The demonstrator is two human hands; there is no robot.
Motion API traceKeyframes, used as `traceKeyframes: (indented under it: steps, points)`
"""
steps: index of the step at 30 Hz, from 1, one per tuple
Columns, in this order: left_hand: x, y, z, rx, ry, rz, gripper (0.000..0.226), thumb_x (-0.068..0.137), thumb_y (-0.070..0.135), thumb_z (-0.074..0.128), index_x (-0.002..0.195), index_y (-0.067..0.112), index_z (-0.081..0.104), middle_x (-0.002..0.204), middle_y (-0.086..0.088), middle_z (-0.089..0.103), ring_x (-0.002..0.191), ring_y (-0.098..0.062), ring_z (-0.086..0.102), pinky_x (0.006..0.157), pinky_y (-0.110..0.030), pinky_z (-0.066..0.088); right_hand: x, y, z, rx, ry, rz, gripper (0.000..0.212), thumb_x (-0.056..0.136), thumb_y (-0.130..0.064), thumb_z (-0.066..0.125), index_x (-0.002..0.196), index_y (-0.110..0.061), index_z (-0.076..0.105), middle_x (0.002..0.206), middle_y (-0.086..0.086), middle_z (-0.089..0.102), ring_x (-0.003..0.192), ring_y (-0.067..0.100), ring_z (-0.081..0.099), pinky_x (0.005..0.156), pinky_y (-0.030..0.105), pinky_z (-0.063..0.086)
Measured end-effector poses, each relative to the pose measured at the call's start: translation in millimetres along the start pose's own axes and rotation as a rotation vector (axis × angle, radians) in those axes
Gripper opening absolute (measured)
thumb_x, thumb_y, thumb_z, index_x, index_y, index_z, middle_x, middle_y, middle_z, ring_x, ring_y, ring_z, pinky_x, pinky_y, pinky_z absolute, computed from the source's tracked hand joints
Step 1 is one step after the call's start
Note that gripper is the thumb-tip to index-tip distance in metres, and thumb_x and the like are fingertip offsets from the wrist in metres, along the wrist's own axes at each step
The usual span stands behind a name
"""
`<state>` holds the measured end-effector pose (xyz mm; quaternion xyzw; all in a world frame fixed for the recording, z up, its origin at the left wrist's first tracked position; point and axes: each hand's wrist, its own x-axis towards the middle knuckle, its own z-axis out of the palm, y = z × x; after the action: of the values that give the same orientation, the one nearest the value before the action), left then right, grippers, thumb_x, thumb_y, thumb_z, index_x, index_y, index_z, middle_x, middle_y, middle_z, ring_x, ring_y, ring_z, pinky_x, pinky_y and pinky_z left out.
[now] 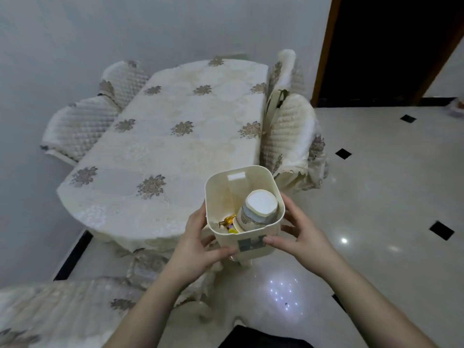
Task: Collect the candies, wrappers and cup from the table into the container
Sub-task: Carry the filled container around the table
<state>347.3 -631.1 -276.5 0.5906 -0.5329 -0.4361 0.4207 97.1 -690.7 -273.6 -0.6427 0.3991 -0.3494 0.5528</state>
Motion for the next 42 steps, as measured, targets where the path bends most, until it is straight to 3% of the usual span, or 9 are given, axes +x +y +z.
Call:
traceKeyframes:
  steps: [3,10,13,15,20,25,30,38,42]
  points:
    - [9.3,-14.4,-15.1,0.010,0.052,-0.039,0.110,0.060,0.042,0.093,0.152,0.045,0.033,0.136,0.036,0.042,0.128,0.009,0.048,0.091,-0.015,0.051,30.9,3.9,11.4,0.015,-0.077,0.003,0.091,0.071,-0.029,0.082,0.145,-0.038,0.030,0.145,-0.009,0.045,0.130,0.004,0.044,0.100,0.024,0.044]
    - [57.2,-52.1,-51.9,-0.025,0.092,-0.099,0.111,0.065,0.018,0.092,0.156,0.034,0.030,0.151,0.006,0.042,0.132,0.002,0.048,0.095,-0.017,0.050,101.9,18.8,39.6,-0.054,-0.145,0.045,0.094,0.070,-0.029,0.081,0.147,-0.031,0.027,0.147,-0.009,0.042,0.129,-0.001,0.042,0.098,0.017,0.043]
    - [80.0,-62.4,-65.0,0.011,0.068,-0.096,0.114,0.065,0.029,0.092,0.157,0.038,0.025,0.151,0.019,0.037,0.131,0.011,0.043,0.092,-0.009,0.047,126.6,25.6,44.1,-0.117,-0.169,0.060,0.091,0.074,-0.023,0.081,0.146,-0.035,0.027,0.139,-0.022,0.047,0.127,-0.003,0.044,0.097,0.018,0.043]
    - [92.6,-72.7,-75.3,0.055,0.054,-0.095,0.116,0.064,0.039,0.090,0.158,0.038,0.022,0.150,0.024,0.035,0.133,0.011,0.040,0.095,-0.008,0.044,142.2,31.9,46.8,-0.156,-0.187,0.078,0.089,0.075,-0.023,0.081,0.145,-0.036,0.028,0.137,-0.021,0.050,0.127,0.001,0.047,0.101,0.027,0.045]
    - [124.3,-95.4,-89.8,0.122,0.027,-0.110,0.114,0.068,0.035,0.090,0.159,0.033,0.021,0.156,0.018,0.038,0.138,0.001,0.041,0.105,-0.023,0.045,174.2,43.8,54.3,-0.198,-0.213,0.116,0.088,0.076,-0.027,0.080,0.146,-0.034,0.028,0.140,-0.013,0.050,0.127,0.005,0.047,0.105,0.040,0.043]
    - [147.4,-103.1,-89.4,0.121,0.012,-0.150,0.113,0.069,0.031,0.088,0.159,0.033,0.020,0.156,0.022,0.038,0.135,0.010,0.041,0.094,-0.005,0.041,197.5,59.8,51.0,-0.183,-0.232,0.146,0.087,0.076,-0.026,0.079,0.146,-0.036,0.027,0.134,-0.021,0.053,0.125,0.003,0.050,0.103,0.031,0.045]
    - [167.4,-97.9,-88.0,0.142,0.008,-0.174,0.108,0.072,0.027,0.086,0.158,0.038,0.021,0.148,0.029,0.047,0.129,0.005,0.050,0.099,-0.015,0.046,222.5,66.7,42.1,-0.149,-0.307,0.157,0.087,0.075,-0.028,0.079,0.144,-0.041,0.028,0.130,-0.027,0.054,0.118,-0.001,0.054,0.091,0.015,0.047]
    - [196.7,-90.2,-92.3,0.224,0.023,-0.251,0.110,0.073,0.016,0.085,0.157,0.043,0.020,0.139,0.029,0.054,0.123,0.008,0.053,0.094,-0.014,0.049,254.4,69.9,31.4,-0.084,-0.375,0.194,0.088,0.078,-0.027,0.078,0.147,-0.036,0.024,0.141,-0.018,0.047,0.128,-0.003,0.043,0.104,0.019,0.040]
    - [212.0,-95.8,-99.1,0.284,0.021,-0.298,0.114,0.068,0.015,0.086,0.155,0.049,0.019,0.129,0.031,0.060,0.115,0.008,0.058,0.086,-0.014,0.051,262.5,71.1,37.4,-0.041,-0.397,0.216,0.093,0.079,-0.027,0.078,0.149,-0.034,0.017,0.142,-0.021,0.043,0.127,-0.008,0.041,0.097,0.017,0.044]
